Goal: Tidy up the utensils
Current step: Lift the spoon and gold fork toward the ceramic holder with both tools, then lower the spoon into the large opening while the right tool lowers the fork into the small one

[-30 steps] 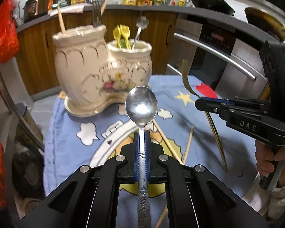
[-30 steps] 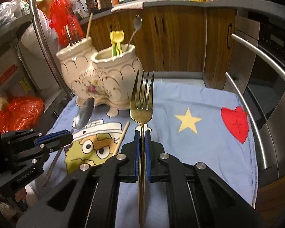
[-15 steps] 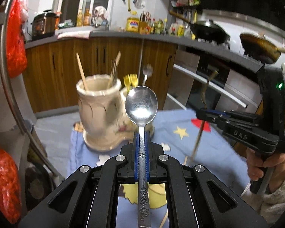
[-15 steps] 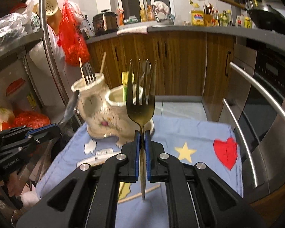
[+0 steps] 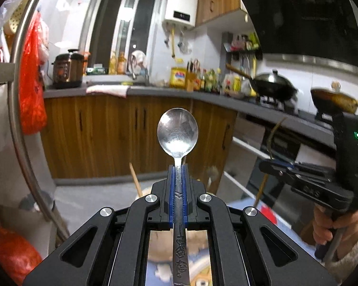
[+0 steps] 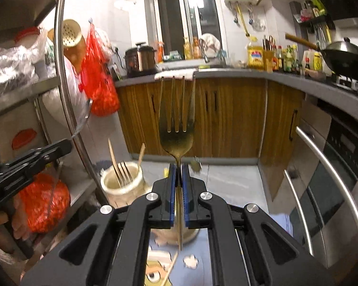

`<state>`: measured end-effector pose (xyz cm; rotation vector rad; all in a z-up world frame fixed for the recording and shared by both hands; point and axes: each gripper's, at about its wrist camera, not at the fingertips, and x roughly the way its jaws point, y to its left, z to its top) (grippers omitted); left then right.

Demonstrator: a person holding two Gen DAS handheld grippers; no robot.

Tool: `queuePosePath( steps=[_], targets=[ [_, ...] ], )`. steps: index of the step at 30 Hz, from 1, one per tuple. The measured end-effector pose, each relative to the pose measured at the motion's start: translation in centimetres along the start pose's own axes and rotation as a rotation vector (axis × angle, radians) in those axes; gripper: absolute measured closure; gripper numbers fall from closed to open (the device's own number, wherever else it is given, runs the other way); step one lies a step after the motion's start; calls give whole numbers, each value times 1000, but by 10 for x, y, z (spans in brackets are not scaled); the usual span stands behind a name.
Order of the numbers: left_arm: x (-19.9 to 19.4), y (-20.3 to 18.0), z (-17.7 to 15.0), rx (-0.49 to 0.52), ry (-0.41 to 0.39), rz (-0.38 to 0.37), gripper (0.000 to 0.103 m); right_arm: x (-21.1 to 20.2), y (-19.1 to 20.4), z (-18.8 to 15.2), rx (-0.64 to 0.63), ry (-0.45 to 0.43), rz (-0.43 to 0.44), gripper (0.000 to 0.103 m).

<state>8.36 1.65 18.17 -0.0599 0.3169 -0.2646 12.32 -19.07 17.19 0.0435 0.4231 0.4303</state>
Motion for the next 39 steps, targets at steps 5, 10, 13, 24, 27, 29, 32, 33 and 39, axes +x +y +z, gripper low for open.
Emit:
queuePosePath(
  steps=[5,10,13,24,27,29,32,33,39],
  targets=[
    [27,11,20,-14,-76,0,97,5,4,24,5,-69,15,98],
    [60,17,21,-10,-124,34,97,26,4,32,18,-87,25,98],
    [75,21,13,-22,-137,47,97,42,2,28,33,-80,30,98],
    [99,30,-14,-44,-170,80,97,89,-13,-8,87,3,47,98],
    [100,31,-24,-41,-147,75,97,93,-14,-15,86,19,50,98],
    [99,30,-30,-40,-136,71,97,94,-14,-21,80,35,52,98],
    [96,26,-39,-32,-113,63,97,95,-13,-30,79,52,52,98],
    [95,24,-42,-23,-108,68,97,96,-13,-32,80,56,54,98],
    [88,16,-54,14,-64,66,97,89,-8,-42,52,51,42,98]
  ],
)
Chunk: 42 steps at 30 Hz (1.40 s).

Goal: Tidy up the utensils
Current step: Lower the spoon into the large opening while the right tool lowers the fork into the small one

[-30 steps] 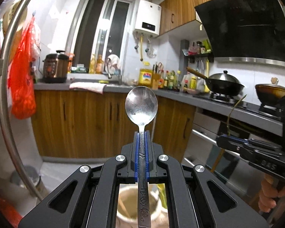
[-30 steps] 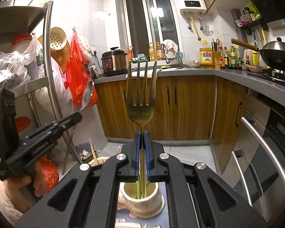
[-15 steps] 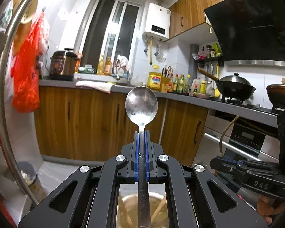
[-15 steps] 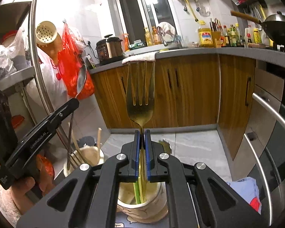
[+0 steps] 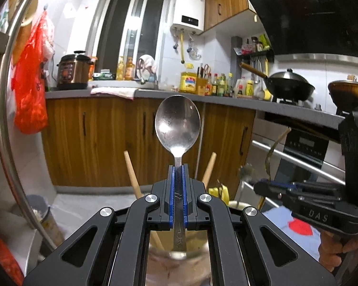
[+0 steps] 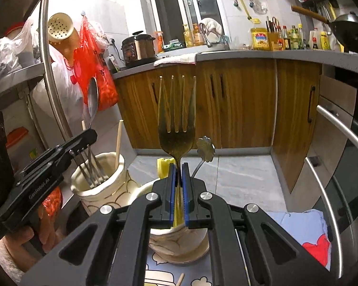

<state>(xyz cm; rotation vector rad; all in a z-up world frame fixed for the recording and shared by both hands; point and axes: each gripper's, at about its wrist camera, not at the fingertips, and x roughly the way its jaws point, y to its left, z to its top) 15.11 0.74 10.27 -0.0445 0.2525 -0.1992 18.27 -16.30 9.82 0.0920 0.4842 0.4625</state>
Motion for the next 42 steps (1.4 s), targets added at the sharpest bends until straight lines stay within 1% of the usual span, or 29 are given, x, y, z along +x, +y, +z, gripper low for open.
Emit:
queuePosePath(
  steps=[8,14,20,22,23,24,25,26,27,29,31,32,33,34,38,40,42],
  targets=[
    [8,5,-17,-35,101,-9,97,-3,7,-3,-33,-25,-16,98],
    [7,4,-20,-22,101,-23,97,0,4,-3,-26,-36,-22,98],
    [6,3,-20,-21,100,-19,97,3,1,-3,-14,-34,-32,98],
    [6,3,-20,-25,99,-15,93,3,1,-3,-16,-34,-33,97],
    [5,4,-20,-31,96,-17,89,3,1,-3,-17,-33,-31,96],
    [5,5,-19,-38,95,-17,87,3,1,-3,-16,-32,-30,91],
    [5,6,-19,-41,96,-17,87,4,1,-3,-16,-29,-29,87],
    [5,7,-18,-42,97,-14,87,4,0,-3,-14,-29,-32,81],
    [5,7,-18,-43,98,-12,87,5,0,-4,-10,-29,-37,78],
    [5,8,-18,-48,97,-11,87,5,-2,-4,-1,-27,-39,77],
    [5,9,-18,-51,97,-8,82,6,-4,-4,3,-25,-36,77],
    [5,9,-18,-54,97,-8,77,6,-4,-4,3,-24,-35,75],
    [5,10,-18,-58,96,-9,72,6,-5,-3,5,-22,-30,70],
    [4,10,-18,-60,92,-10,71,5,-4,-4,6,-22,-25,68],
    [2,11,-17,-63,86,-7,57,3,-2,-3,3,-26,-16,61],
    [1,11,-14,-68,86,-4,50,1,-1,-3,-1,-30,-13,54],
    [-2,11,-12,-71,83,-3,44,-3,0,-1,-3,-38,-10,42]
  ],
)
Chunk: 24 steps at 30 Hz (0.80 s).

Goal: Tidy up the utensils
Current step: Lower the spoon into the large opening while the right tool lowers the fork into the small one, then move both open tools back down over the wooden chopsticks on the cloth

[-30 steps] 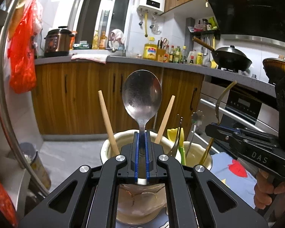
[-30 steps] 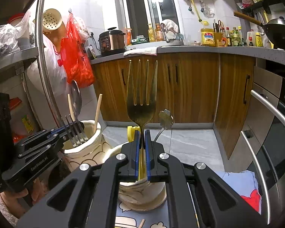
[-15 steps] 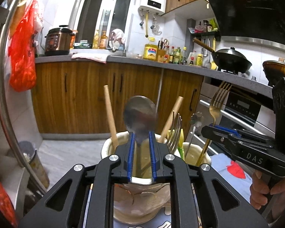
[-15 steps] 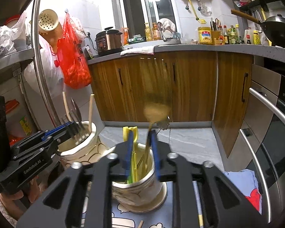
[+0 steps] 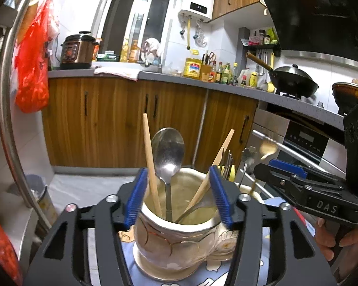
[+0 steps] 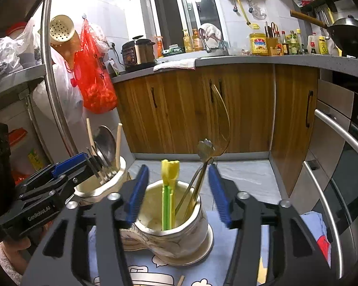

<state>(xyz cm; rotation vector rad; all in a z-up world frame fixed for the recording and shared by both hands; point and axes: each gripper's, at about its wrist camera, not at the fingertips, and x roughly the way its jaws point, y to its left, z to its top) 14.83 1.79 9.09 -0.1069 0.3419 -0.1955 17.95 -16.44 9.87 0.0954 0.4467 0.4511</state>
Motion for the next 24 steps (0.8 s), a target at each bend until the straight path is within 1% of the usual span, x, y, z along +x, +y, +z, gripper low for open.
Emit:
queuePosePath(
  steps=[1,2,3,5,8,9,10,11,13,14,15,20,24],
  targets=[
    [-3,-1,2,2,-2,2,42,-3,0,1,1,-5,1,39],
    [-6,-1,3,4,-4,7,37,-6,0,3,5,-9,2,32],
    [-9,-2,5,6,-8,12,34,-9,0,4,8,-14,1,29],
    [-17,-3,8,5,-13,29,31,-15,0,6,12,-19,-2,25],
    [-29,-3,10,-7,-10,33,25,-25,1,7,14,-17,-4,21],
    [-33,-4,10,-3,-10,40,24,-28,1,6,15,-18,-5,18],
    [-37,-4,10,0,-9,47,23,-32,1,6,17,-20,-5,17],
    [-42,-5,10,3,-8,56,20,-38,2,6,20,-24,-4,14],
    [-51,-7,10,3,-6,67,15,-48,2,6,22,-31,-5,12],
    [-56,-7,11,2,-4,73,12,-53,2,6,23,-33,-6,9],
    [-61,-8,11,2,-4,79,12,-59,1,5,26,-35,-9,6],
    [-86,-14,8,-3,-1,102,9,-86,-2,-3,40,-31,-27,6],
    [-101,-20,2,2,10,102,9,-101,-6,-11,48,-13,-50,6]
  ],
)
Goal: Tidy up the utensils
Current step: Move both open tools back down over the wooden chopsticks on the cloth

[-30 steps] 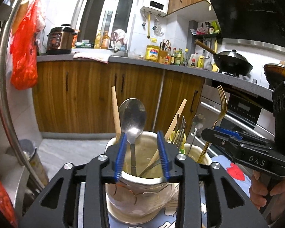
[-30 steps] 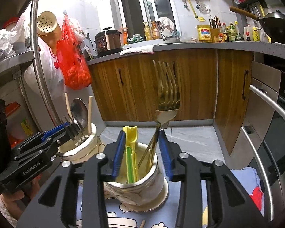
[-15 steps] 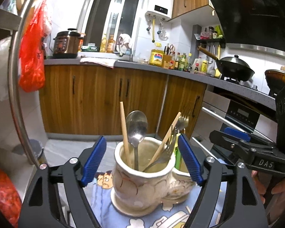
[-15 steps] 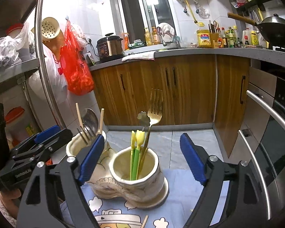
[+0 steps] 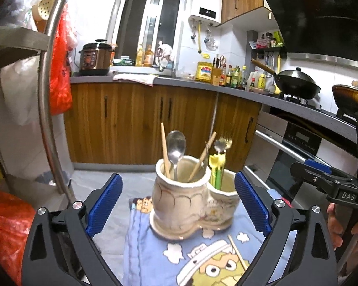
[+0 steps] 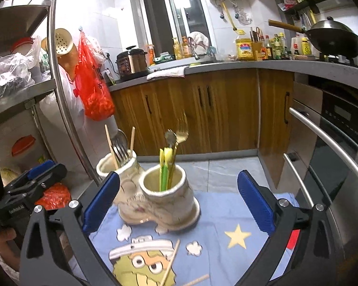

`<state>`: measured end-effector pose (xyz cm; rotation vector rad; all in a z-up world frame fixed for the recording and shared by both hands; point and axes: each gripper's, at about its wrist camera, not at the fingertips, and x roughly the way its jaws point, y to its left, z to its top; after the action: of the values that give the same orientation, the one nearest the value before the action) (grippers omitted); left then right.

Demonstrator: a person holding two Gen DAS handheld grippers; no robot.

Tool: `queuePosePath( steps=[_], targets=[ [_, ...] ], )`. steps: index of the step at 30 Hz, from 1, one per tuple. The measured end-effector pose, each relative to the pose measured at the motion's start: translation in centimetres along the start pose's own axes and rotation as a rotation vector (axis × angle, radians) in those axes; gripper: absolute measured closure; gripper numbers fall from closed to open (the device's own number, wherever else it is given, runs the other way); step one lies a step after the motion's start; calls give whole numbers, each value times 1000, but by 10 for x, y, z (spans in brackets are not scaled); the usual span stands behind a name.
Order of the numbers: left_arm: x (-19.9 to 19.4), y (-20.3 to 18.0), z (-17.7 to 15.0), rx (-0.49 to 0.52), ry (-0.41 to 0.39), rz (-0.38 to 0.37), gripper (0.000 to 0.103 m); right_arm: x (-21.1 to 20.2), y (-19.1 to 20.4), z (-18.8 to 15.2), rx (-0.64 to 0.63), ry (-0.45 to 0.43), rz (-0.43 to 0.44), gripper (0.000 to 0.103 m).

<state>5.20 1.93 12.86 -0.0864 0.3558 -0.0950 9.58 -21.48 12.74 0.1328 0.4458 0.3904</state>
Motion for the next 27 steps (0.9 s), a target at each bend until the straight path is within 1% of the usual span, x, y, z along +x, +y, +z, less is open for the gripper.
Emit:
queuePosePath(
  steps=[5,11,17,22,27],
  targets=[
    [-13,-6,-10,8,17,-4,8,-13,-8,-19,10,37,-40,6],
    [-20,-15,-31,31,68,-6,8,-18,-21,-43,30,103,-86,6],
    [-18,-21,-54,46,124,-13,8,-18,-29,-66,41,165,-116,6],
    [-12,-26,-73,64,176,-17,8,-13,-42,-88,79,222,-129,6],
    [-2,-28,-94,83,244,-24,8,-9,-53,-107,99,276,-153,6]
  ],
)
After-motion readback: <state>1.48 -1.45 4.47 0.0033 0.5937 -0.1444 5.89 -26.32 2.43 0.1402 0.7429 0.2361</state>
